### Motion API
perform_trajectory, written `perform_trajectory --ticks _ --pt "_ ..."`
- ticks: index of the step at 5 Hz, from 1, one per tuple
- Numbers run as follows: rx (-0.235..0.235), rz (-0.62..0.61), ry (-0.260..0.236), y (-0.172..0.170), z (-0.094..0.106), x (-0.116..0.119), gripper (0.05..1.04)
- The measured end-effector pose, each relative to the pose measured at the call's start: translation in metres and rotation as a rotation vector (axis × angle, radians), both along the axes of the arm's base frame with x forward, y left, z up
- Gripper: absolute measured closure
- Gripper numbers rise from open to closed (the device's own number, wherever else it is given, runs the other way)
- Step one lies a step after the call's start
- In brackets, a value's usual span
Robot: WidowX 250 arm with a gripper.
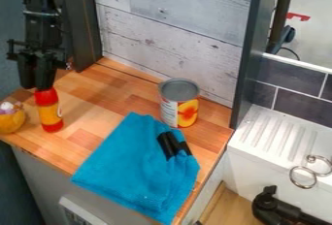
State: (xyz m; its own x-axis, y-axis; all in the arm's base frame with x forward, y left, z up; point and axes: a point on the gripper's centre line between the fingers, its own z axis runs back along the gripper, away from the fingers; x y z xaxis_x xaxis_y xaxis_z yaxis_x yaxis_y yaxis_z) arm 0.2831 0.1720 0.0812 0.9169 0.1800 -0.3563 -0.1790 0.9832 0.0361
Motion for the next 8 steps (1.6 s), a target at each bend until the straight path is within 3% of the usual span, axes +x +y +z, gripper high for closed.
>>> perform_trajectory --ticks 2,3,5,6,8 --pt "-0.003 -0.009 -0.021 -0.006 -0.007 -0.007 0.731" --pt "0.007 0.012 -0.022 -0.007 -0.009 -0.009 0.668" --pt "0.004 0.027 -0.043 -0.009 -0.004 -0.007 0.096" --pt "0.052 0.061 -0.052 -0.011 0.017 -0.011 0.079" --pt "0.143 -0.086 -0.205 -0.064 0.065 0.008 0.083"
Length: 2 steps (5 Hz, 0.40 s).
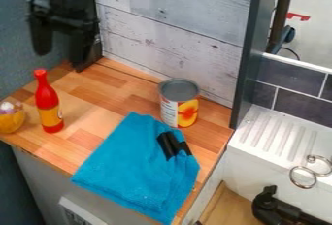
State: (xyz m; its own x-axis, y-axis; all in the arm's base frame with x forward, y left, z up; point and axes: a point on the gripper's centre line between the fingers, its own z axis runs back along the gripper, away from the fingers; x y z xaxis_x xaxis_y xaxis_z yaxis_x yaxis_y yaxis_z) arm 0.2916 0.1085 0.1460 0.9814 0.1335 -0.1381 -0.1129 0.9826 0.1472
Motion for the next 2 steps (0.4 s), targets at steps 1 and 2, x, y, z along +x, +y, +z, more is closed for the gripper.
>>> perform_trajectory --ticks 1,2 --pt "-0.048 -0.131 -0.006 -0.036 -0.003 0.002 0.083" --pt "-0.158 -0.235 -0.002 -0.064 -0.012 0.002 0.083"
